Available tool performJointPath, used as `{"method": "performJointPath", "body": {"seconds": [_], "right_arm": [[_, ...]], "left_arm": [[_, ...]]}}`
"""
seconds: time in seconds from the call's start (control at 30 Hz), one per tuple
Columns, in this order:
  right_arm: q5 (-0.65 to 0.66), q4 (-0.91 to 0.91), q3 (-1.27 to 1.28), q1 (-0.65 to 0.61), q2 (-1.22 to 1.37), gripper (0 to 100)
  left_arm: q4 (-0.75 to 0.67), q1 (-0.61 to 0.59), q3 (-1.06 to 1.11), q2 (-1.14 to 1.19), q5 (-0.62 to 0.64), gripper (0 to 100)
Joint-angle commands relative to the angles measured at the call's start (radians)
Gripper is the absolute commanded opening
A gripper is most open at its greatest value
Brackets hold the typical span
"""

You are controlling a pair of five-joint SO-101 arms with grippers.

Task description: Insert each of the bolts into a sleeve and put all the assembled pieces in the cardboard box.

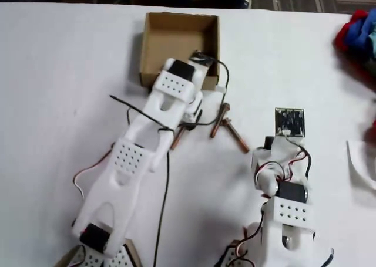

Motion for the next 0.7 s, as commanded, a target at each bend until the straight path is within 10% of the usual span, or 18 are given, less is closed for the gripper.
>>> {"method": "performJointPath", "body": {"seconds": [0.0, 0.67], "right_arm": [[-0.008, -0.015, -0.021, 0.012, -0.028, 1.9], [-0.005, 0.154, 0.098, 0.010, -0.501, 2.0]], "left_arm": [[0.005, 0.017, 0.005, -0.035, 0.000, 2], [-0.014, 0.126, 0.194, -0.499, -0.058, 3]]}}
